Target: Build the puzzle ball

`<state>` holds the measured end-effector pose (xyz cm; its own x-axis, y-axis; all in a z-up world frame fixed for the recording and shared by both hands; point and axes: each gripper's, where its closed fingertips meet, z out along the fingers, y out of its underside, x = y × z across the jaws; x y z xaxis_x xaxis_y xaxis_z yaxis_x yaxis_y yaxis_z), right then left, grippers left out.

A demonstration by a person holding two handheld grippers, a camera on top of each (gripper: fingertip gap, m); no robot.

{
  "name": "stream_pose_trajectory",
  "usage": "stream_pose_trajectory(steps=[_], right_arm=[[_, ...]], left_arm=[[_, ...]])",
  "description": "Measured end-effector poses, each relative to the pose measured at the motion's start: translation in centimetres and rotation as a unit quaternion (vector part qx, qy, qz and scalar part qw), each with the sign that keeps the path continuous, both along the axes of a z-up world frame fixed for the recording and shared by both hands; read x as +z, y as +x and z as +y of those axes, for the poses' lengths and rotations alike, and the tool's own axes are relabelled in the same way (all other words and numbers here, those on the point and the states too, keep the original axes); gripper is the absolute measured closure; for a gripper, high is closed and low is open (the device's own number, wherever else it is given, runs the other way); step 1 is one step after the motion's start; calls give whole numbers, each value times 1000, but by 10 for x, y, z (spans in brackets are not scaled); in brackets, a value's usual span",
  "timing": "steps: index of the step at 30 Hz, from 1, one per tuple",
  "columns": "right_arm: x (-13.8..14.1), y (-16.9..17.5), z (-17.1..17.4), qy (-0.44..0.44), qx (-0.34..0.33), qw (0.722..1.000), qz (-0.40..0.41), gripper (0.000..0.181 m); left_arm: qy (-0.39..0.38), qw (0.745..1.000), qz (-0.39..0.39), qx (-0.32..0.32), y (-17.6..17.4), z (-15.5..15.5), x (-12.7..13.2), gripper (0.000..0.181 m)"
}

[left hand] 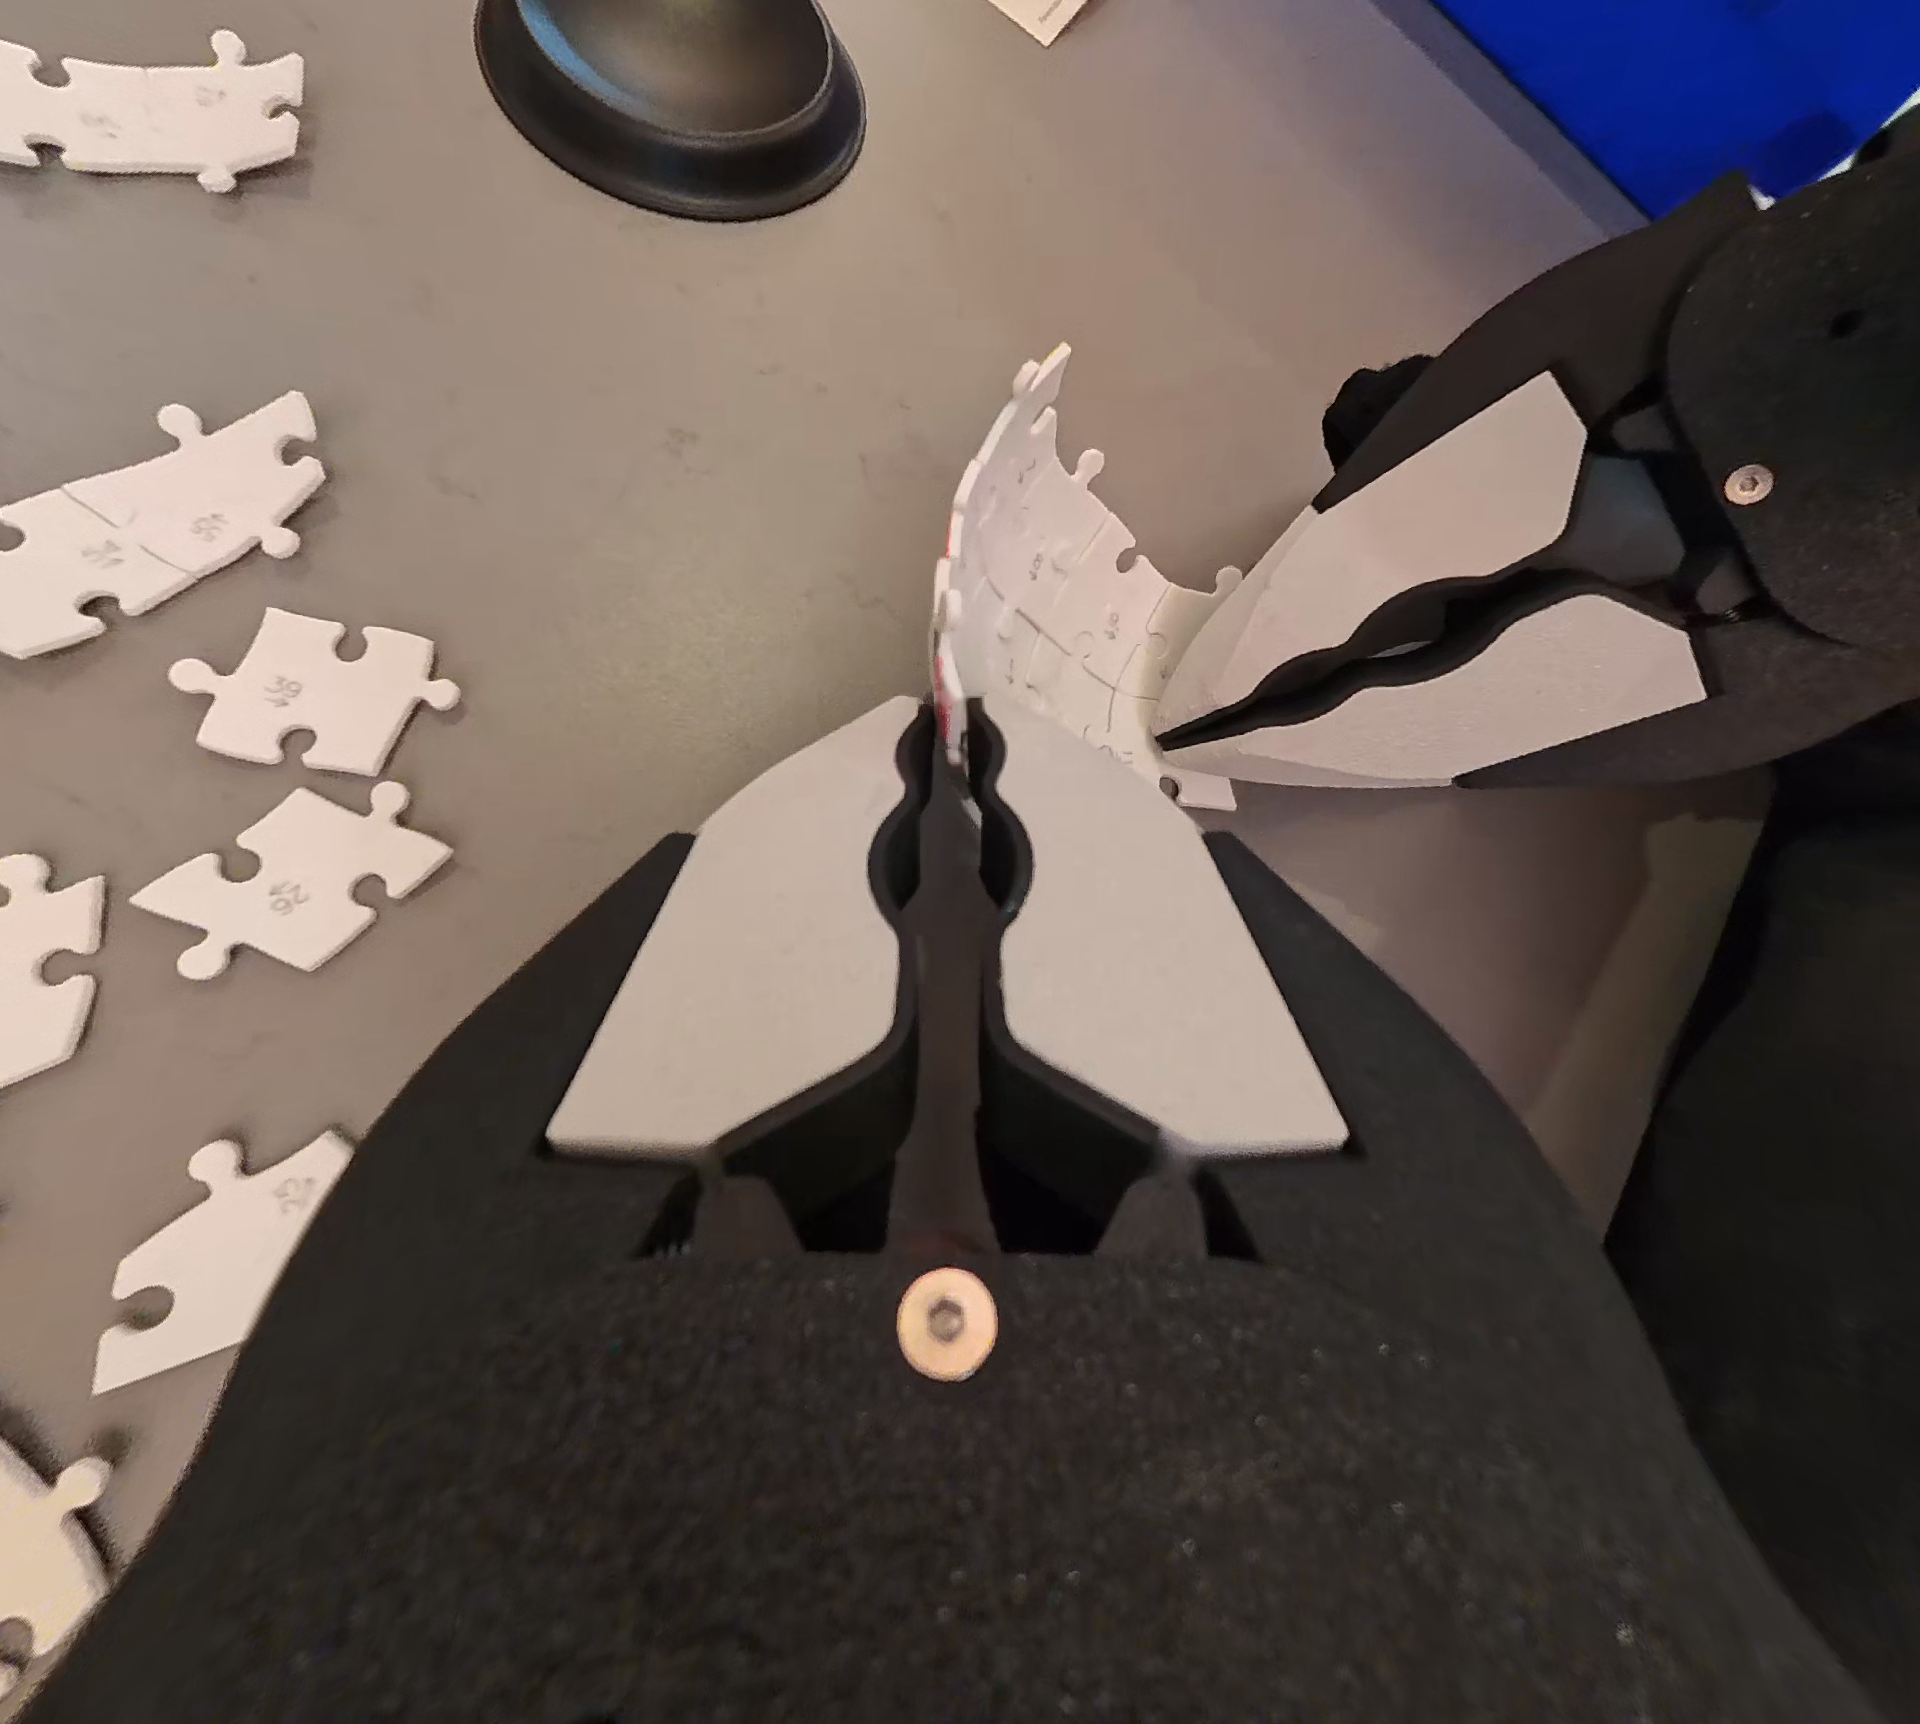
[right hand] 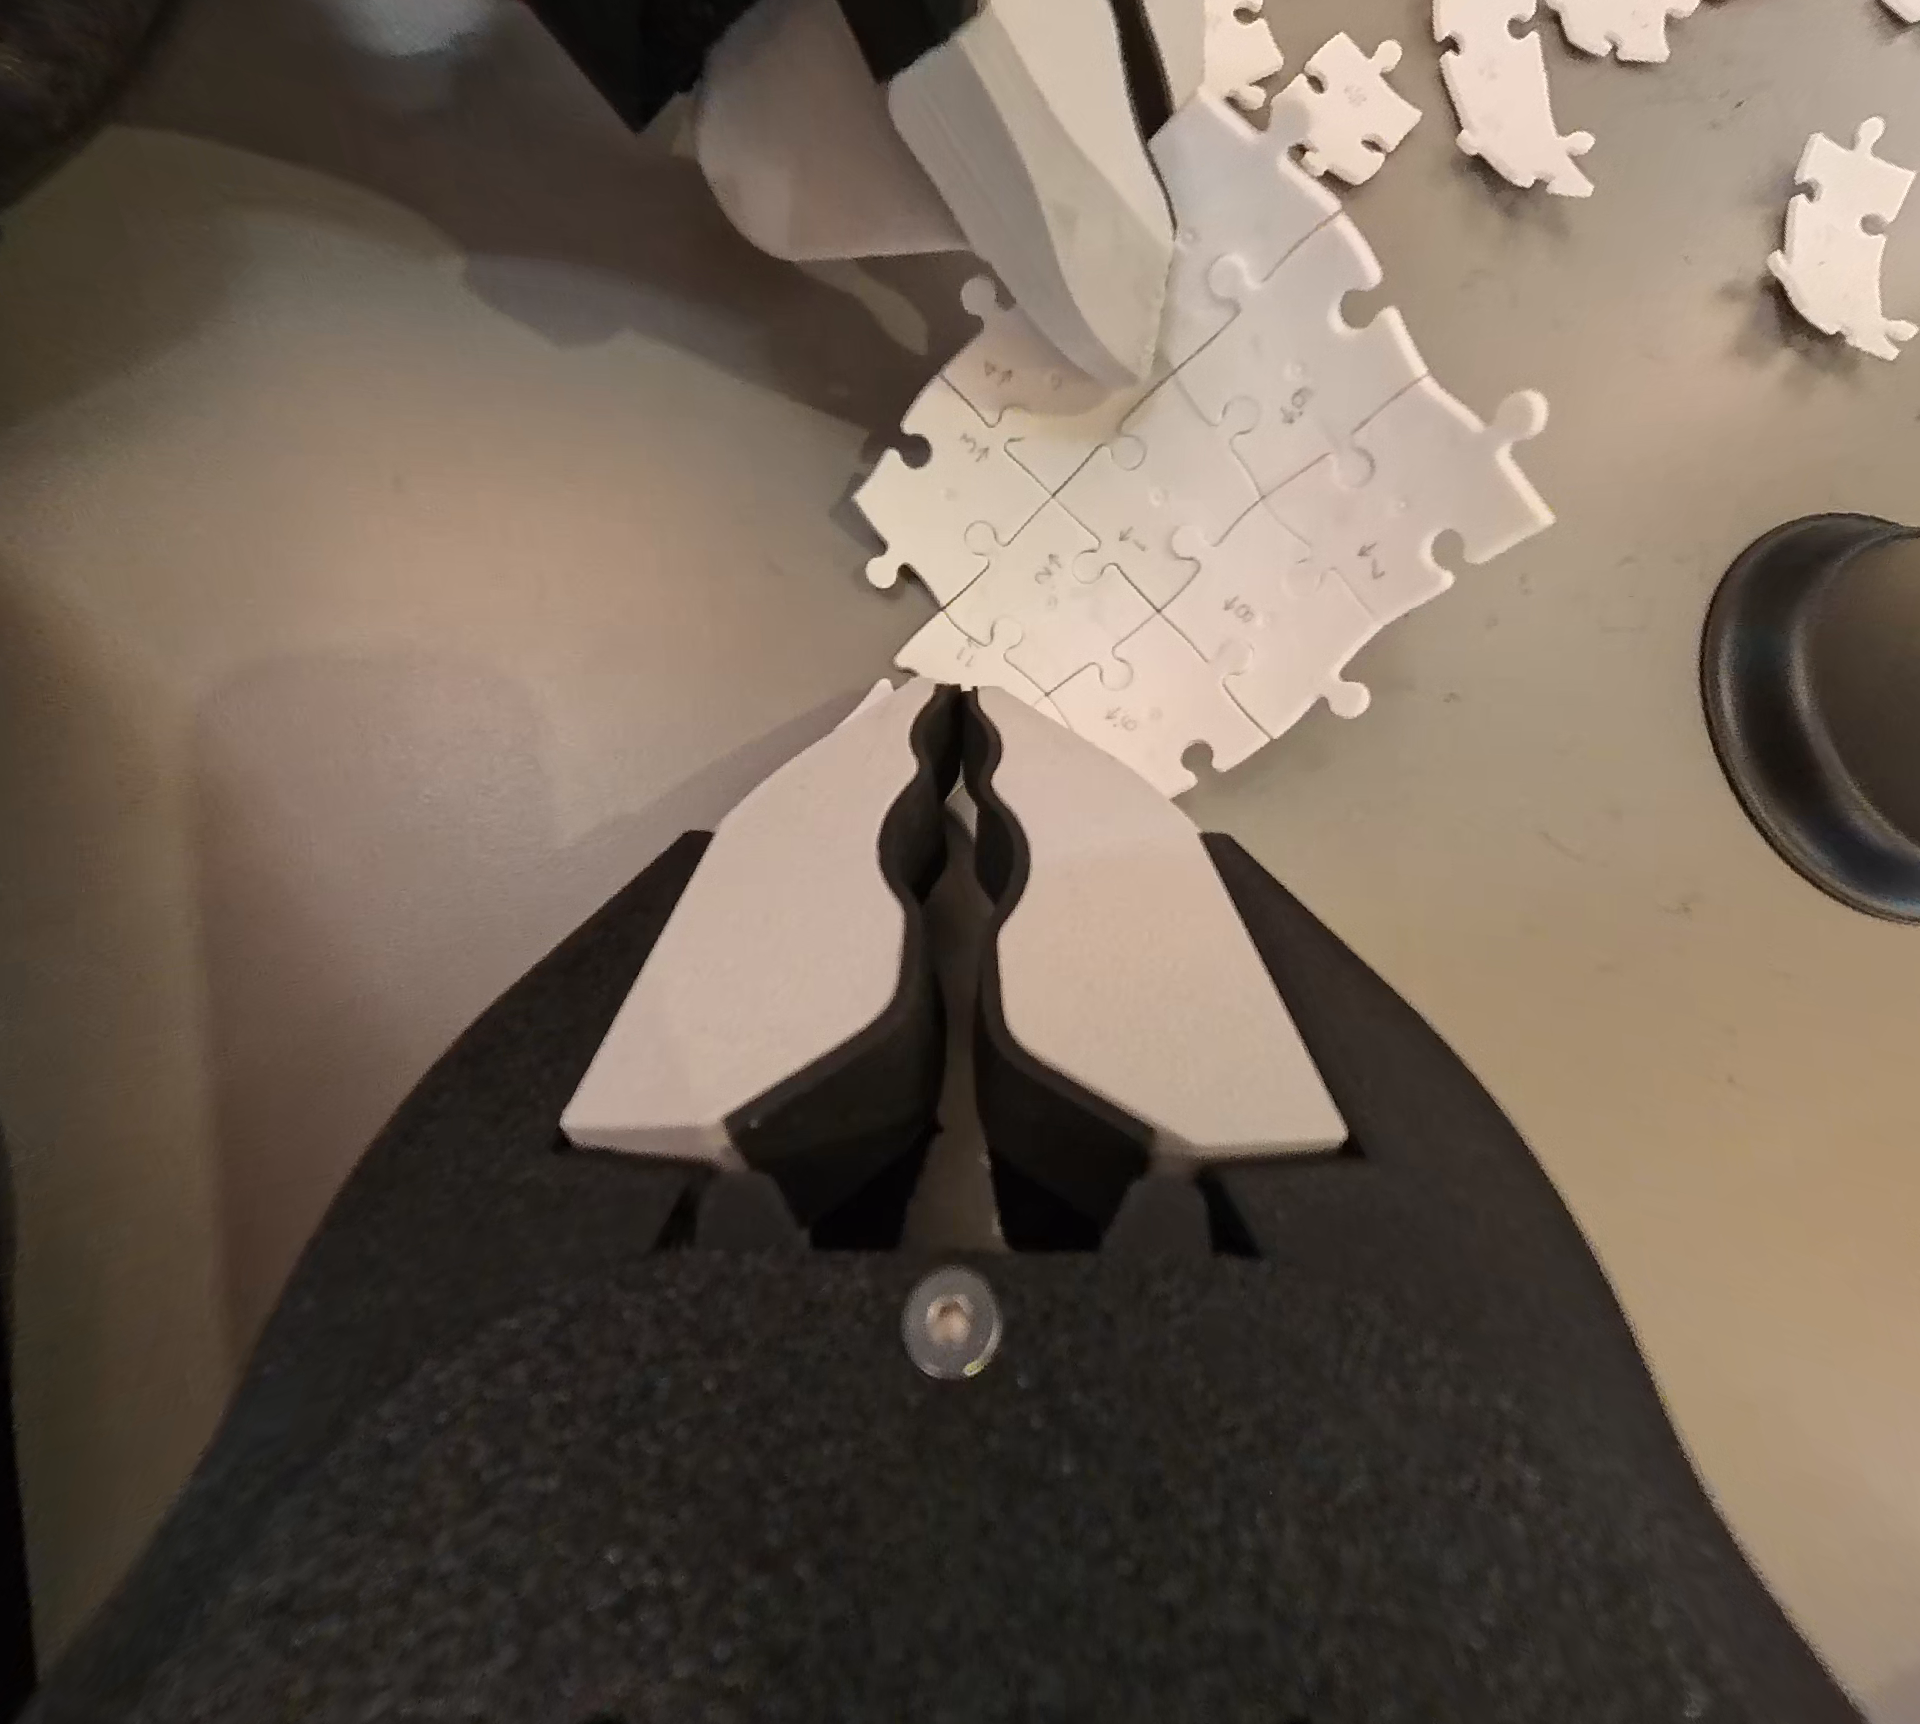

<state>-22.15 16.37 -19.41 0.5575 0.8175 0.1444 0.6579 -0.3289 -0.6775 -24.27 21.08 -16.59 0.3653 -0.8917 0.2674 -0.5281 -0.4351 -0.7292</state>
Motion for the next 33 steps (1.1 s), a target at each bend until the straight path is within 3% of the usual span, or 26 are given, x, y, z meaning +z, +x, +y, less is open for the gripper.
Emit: stream_pose_trajectory(steps=[12, 18, 26, 33], right_arm=[[0, 0, 0, -1, 0, 1000, -2, 180], [0, 0, 0, -1, 1, 1000, -3, 180], [0, 0, 0, -3, -1, 1000, 1, 180], [0, 0, 0, -4, -2, 1000, 3, 180]], left_arm=[[29, 1000, -1, -9, 7, 5, 10, 165], [46, 999, 4, -15, 10, 7, 12, 178], [39, 999, 1, -16, 10, 7, 11, 178], [8, 1000, -4, -6, -1, 1, 9, 158]])
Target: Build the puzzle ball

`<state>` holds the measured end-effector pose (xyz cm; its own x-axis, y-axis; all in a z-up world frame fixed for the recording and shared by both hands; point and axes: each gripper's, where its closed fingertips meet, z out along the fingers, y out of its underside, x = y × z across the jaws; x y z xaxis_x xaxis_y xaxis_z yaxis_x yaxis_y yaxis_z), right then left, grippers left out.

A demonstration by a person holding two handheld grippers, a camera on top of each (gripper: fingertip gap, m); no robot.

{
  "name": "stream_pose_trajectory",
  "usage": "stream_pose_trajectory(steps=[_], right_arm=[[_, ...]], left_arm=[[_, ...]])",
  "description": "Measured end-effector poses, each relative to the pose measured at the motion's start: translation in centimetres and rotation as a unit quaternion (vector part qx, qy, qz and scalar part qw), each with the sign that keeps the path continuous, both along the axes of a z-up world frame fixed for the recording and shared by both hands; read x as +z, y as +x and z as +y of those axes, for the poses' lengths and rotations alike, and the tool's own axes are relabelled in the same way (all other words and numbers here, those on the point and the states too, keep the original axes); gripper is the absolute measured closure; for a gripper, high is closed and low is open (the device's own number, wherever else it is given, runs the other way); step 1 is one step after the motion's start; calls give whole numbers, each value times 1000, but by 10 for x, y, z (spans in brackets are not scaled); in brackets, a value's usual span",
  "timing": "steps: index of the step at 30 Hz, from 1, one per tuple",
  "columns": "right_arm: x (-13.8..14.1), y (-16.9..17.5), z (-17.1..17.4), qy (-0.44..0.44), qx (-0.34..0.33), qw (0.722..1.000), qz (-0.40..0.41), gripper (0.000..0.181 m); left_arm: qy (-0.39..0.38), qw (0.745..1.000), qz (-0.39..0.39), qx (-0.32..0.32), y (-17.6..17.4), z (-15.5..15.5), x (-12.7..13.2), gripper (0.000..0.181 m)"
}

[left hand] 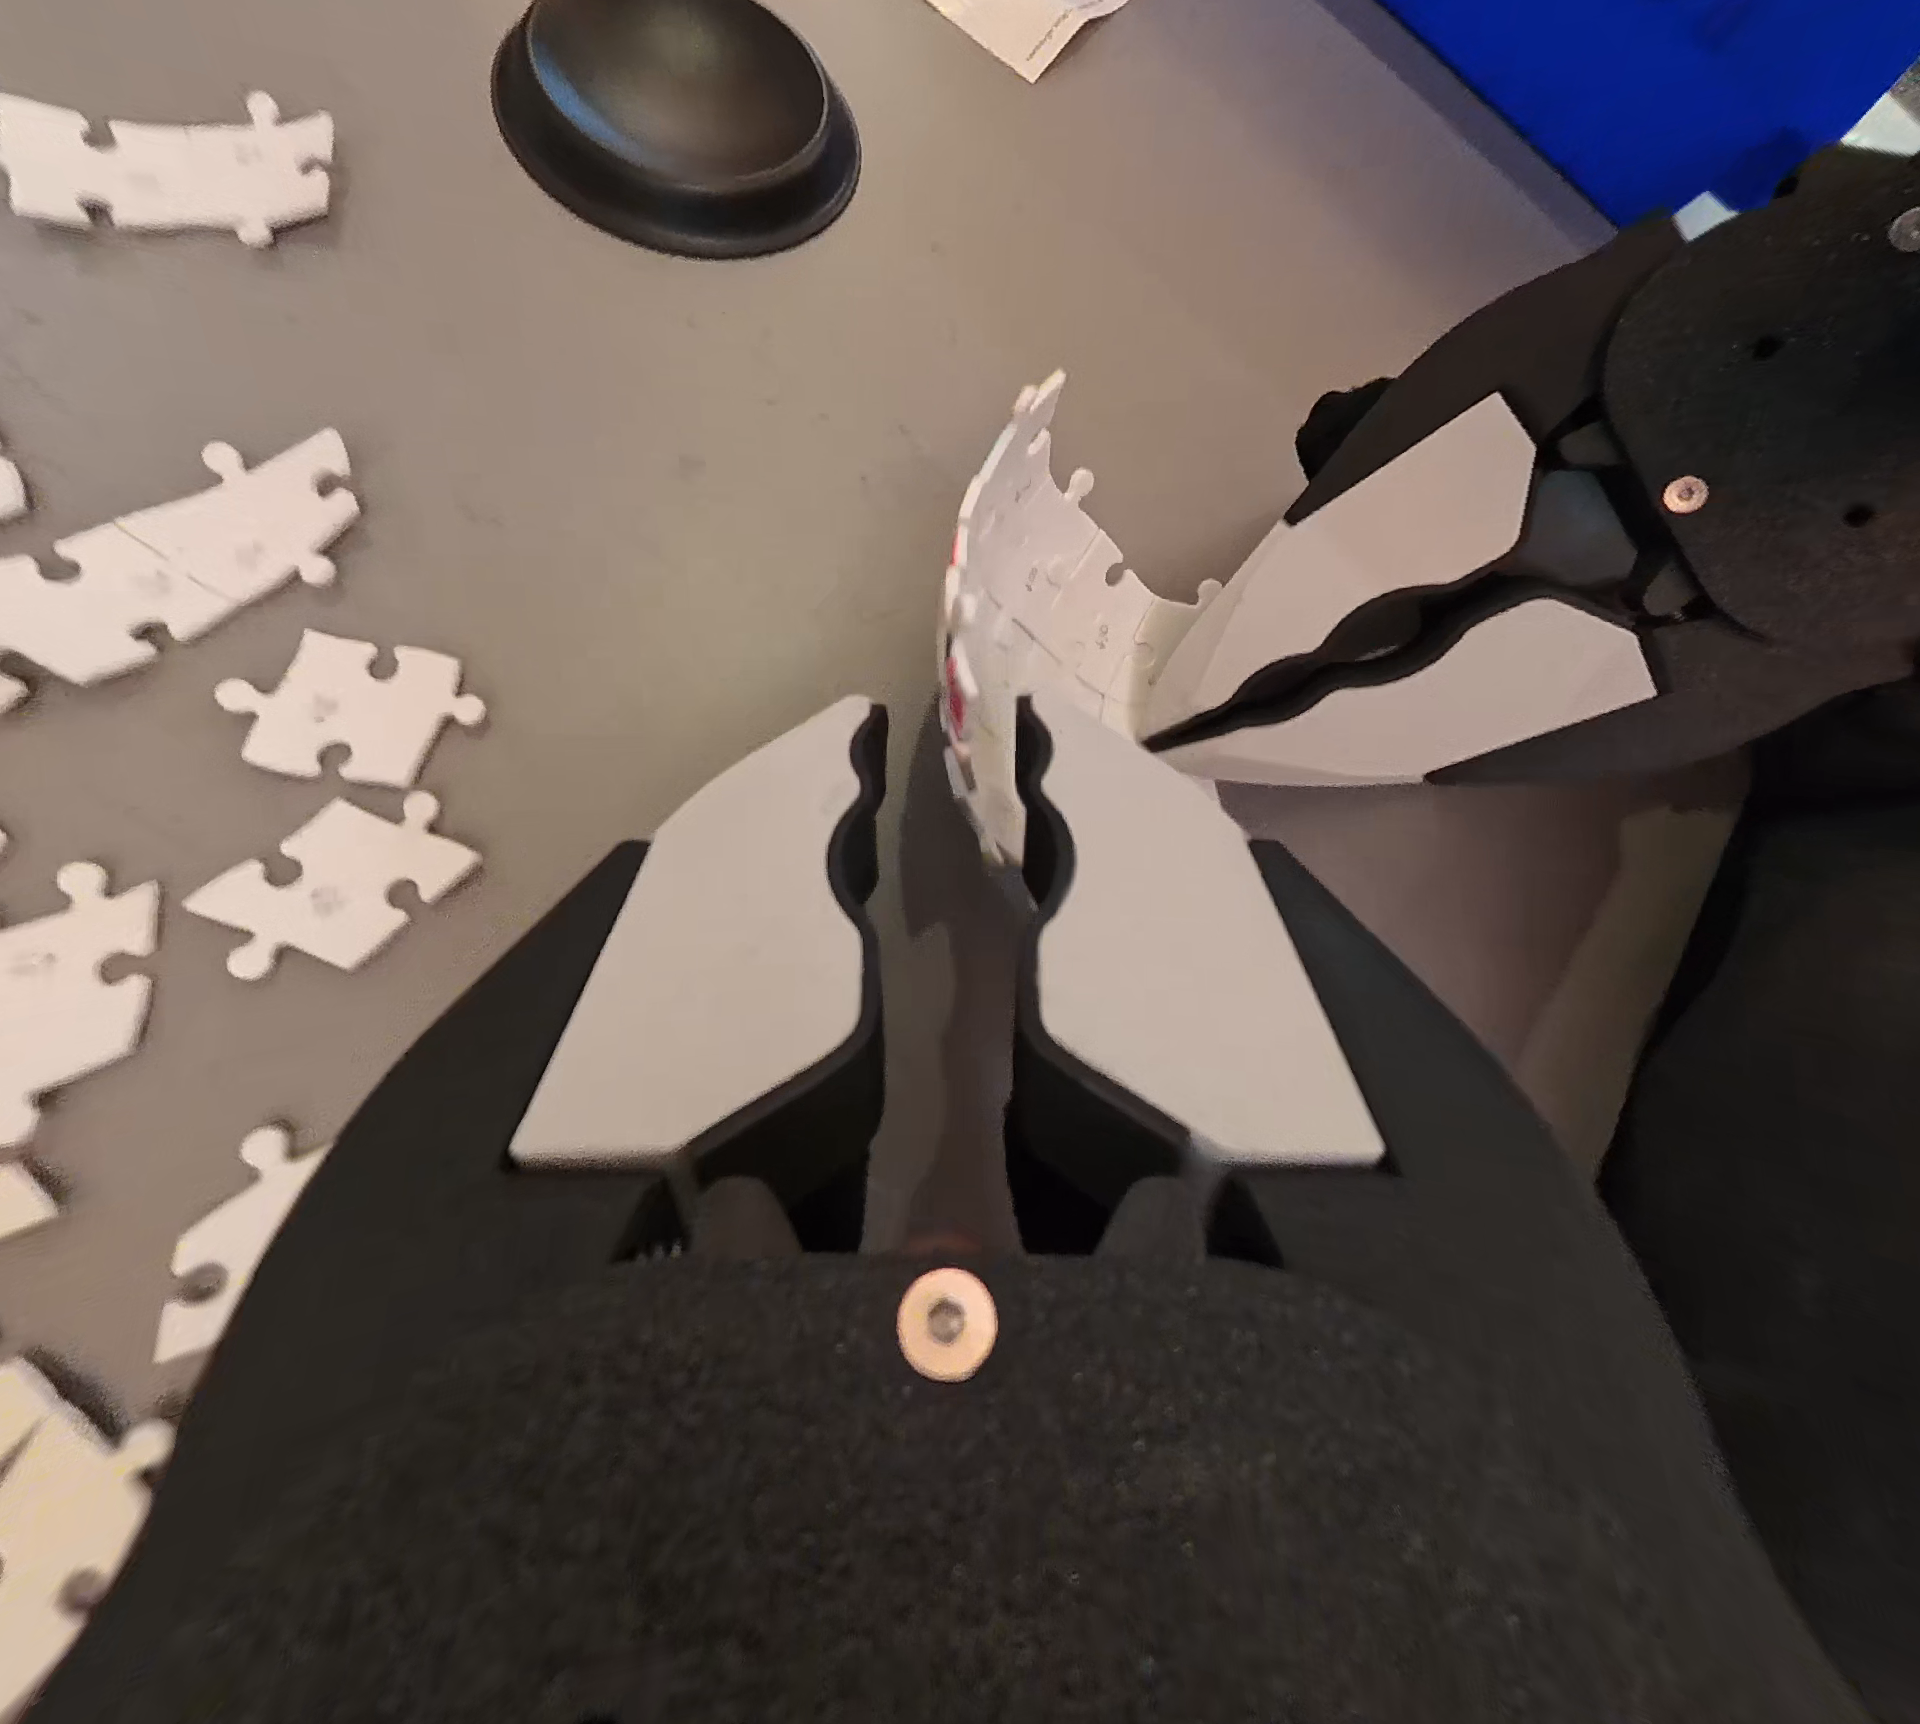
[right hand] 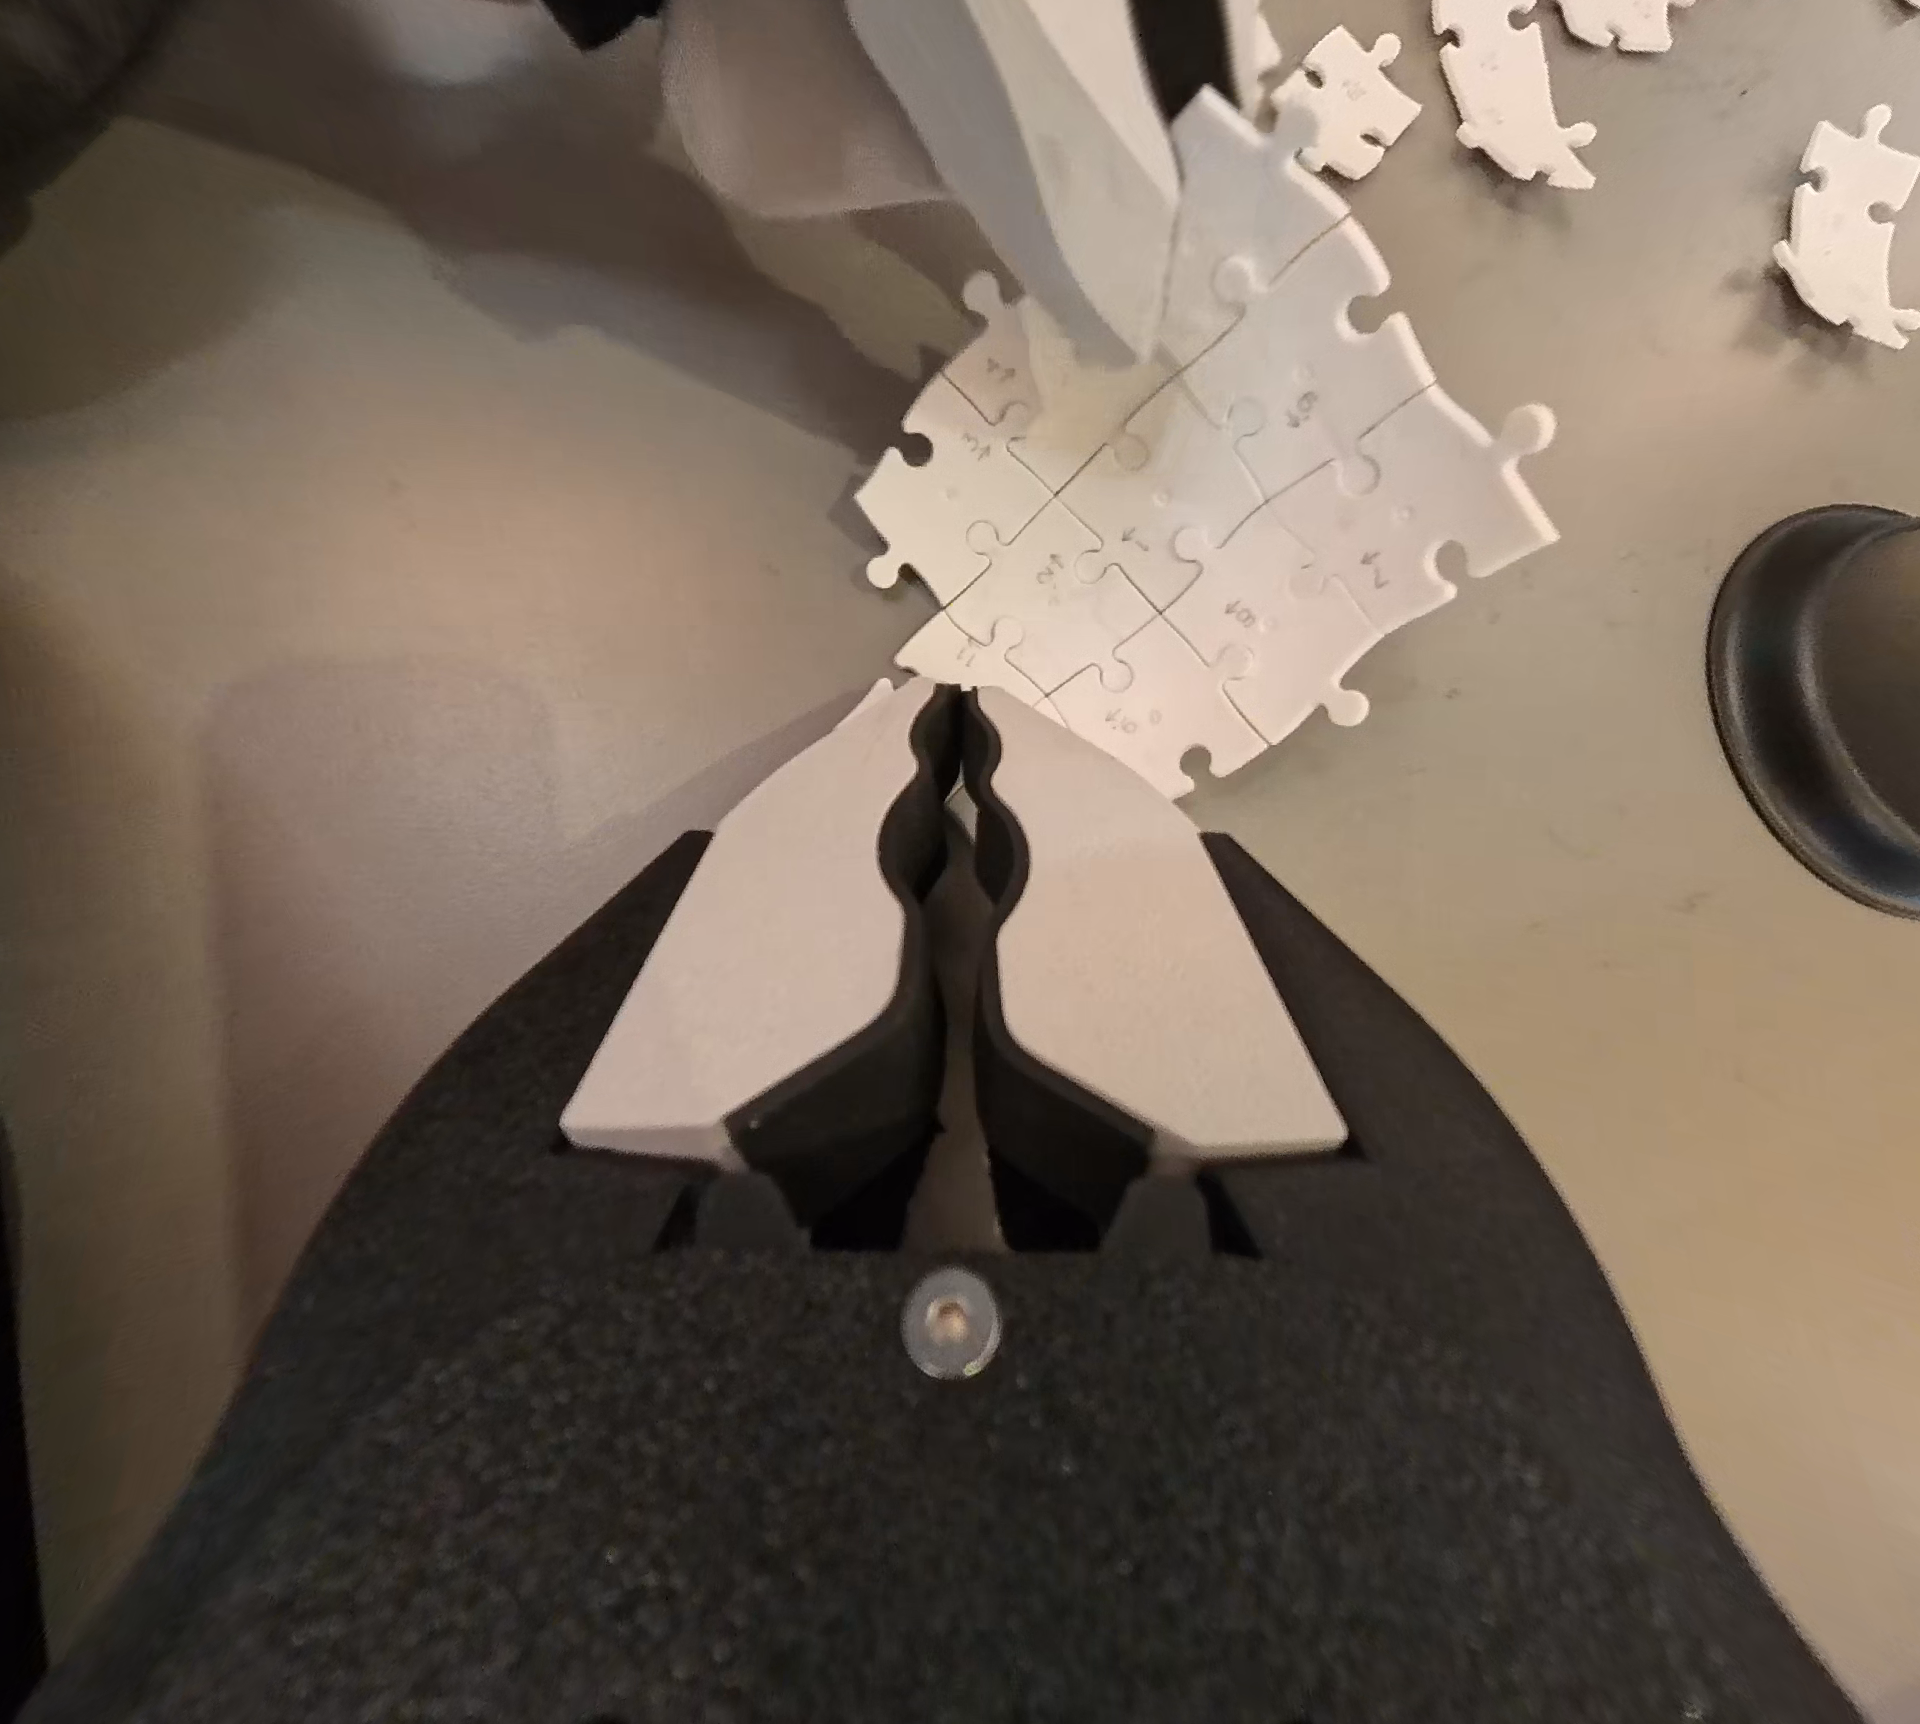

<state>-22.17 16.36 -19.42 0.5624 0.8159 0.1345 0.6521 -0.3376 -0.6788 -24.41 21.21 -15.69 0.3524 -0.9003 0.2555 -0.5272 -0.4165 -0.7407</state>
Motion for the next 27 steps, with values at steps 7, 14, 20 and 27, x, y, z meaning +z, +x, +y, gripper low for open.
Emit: stream_pose_trajectory(steps=[7, 14, 20, 27], right_arm=[[0, 0, 0, 1, 0, 1000, 2, 181], [1, 0, 1, 4, 2, 1000, 1, 181], [14, 5, 5, 26, -6, 1000, 15, 181], [14, 10, 15, 48, -18, 999, -6, 181]], left_arm=[[-73, 997, 16, 3, -4, -15, -24, 161], [-91, 996, 5, 2, 0, -16, -24, 173], [-89, 996, -3, 4, 2, -17, -20, 176], [-89, 996, -1, 8, 2, -17, -20, 176]])
